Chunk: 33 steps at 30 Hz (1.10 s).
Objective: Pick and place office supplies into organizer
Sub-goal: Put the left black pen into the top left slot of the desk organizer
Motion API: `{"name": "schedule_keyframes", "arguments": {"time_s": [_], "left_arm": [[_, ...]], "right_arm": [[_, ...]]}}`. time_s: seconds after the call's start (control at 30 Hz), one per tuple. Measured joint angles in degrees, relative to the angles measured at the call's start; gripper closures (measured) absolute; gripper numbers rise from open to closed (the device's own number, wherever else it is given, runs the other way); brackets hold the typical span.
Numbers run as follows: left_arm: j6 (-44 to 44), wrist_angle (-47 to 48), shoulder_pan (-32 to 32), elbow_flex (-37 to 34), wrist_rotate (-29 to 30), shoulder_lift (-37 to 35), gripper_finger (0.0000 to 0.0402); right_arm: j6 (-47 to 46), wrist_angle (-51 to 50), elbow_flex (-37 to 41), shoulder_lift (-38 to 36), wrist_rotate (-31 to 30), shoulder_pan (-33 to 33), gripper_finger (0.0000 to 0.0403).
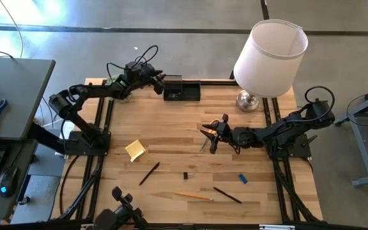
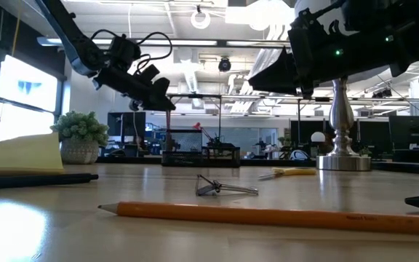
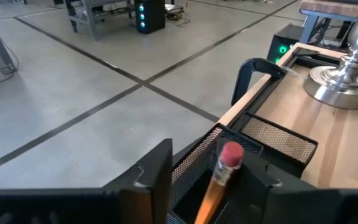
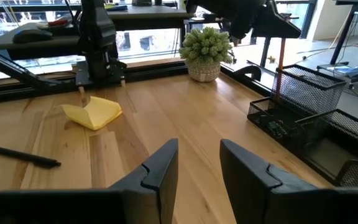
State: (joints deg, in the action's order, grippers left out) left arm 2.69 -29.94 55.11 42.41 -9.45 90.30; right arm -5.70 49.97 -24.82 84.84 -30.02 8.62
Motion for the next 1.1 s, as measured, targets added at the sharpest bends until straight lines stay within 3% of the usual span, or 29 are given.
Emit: {"name": "schedule_keyframes", "arguments": {"time_s": [0.33, 0.57, 0.83, 1.1], "left_arm": [[0.1, 0.1, 0.0, 0.0, -0.6, -2.9, 0.0271], [-0.7, -0.1, -0.5, 0.0, -9.5, -7.6, 0.0272], [-0.4, -0.3, -6.1, 0.0, -12.0, -12.3, 0.0280], [-0.1, 1.8, -13.0, 0.0, -12.4, -19.7, 0.0283]], "right_arm": [[-0.9, -1.5, 0.0, 0.0, 0.0, 0.0, 0.0288], [-1.9, -1.5, 0.0, 0.0, 0.0, 0.0, 0.0288], [-2.4, -1.5, 0.0, 0.0, 0.9, 0.0, 0.0288], [-6.2, -1.2, 0.0, 2.9, 5.7, 0.6, 0.0288]]}}
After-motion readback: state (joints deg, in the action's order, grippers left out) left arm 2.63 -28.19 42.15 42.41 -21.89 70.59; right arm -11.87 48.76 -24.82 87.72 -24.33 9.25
